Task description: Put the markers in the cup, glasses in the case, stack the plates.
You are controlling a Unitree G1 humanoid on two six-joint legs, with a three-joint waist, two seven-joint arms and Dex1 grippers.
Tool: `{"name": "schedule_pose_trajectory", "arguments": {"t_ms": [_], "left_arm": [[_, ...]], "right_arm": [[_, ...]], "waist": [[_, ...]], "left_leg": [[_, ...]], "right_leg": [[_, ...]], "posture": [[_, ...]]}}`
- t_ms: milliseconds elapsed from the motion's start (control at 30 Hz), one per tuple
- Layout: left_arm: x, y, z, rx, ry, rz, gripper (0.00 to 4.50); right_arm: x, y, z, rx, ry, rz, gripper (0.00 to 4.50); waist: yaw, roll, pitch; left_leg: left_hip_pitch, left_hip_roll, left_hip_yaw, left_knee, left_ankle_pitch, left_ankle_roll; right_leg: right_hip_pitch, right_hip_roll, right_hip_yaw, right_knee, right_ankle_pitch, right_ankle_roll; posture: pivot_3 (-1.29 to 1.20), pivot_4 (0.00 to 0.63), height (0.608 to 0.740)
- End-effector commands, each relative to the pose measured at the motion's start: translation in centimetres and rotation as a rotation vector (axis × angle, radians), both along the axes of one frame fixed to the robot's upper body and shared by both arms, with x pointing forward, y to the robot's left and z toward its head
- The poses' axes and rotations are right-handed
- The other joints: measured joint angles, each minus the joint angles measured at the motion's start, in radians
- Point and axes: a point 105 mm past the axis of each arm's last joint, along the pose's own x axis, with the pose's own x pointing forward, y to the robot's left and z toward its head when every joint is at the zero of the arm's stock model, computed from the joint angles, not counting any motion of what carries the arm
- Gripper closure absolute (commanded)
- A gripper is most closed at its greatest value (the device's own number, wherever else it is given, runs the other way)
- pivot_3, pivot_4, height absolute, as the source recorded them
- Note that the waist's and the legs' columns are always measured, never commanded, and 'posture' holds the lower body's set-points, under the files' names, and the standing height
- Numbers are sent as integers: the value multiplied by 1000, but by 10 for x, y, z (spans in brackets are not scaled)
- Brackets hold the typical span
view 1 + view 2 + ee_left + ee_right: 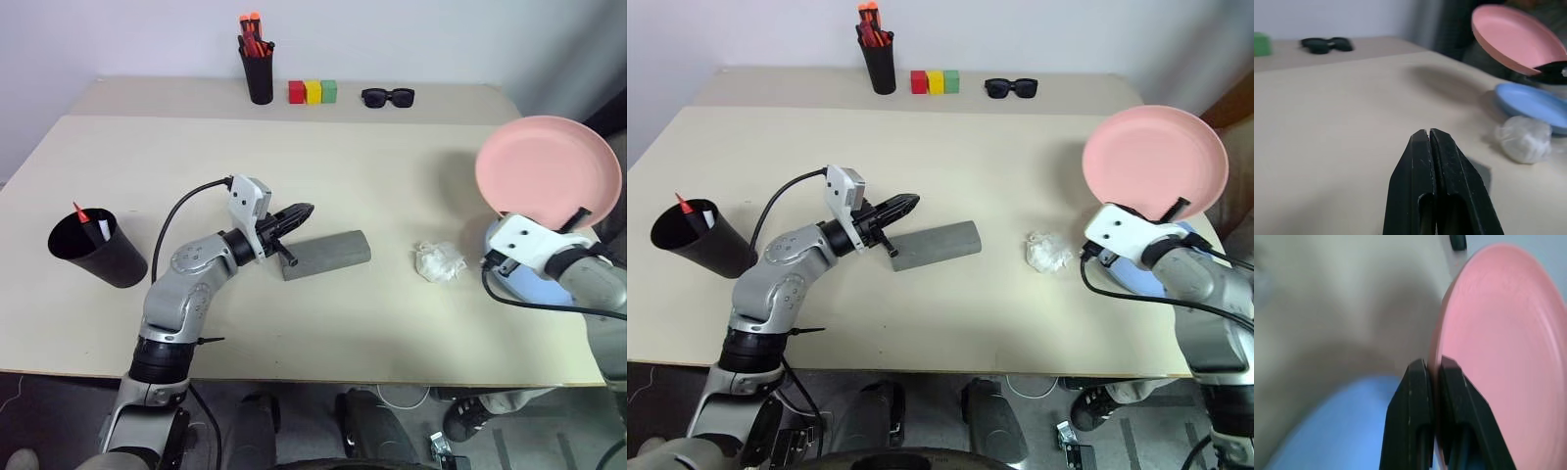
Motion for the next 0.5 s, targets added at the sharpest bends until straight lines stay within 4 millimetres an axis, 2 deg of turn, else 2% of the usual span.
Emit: {"name": "schedule_pose_trajectory", "arguments": {"t_ms": [33,200,333,433,500], "left_arm": [[0,-8,9,-4,-50,-43,4500],[-2,-12,7,4,-55,-62,4500],[-4,-10,6,7,-52,-59,4500],[-5,-10,4,10,-48,-59,4500],[-6,-10,2,11,-46,-61,4500]], "right_arm": [[-16,0,-1,58,32,-12,4459],[-28,-5,-25,130,125,-44,4459],[-30,-15,-31,78,147,-69,3018],[-27,-15,-24,66,116,-62,1478],[-25,-8,-15,63,84,-18,471]], "waist": [[1,0,0],[2,0,0],[4,0,0],[4,0,0],[4,0,0]], "left_leg": [[0,0,0,0,0,0],[0,0,0,0,0,0],[0,0,0,0,0,0],[0,0,0,0,0,0],[0,0,0,0,0,0]], "right_leg": [[0,0,0,0,0,0],[0,0,1,0,0,0],[0,0,0,0,0,0],[0,0,0,0,0,0],[0,0,0,0,0,0]], "posture": [[0,150,740],[0,150,740],[0,150,740],[0,150,740],[0,150,740]]}}
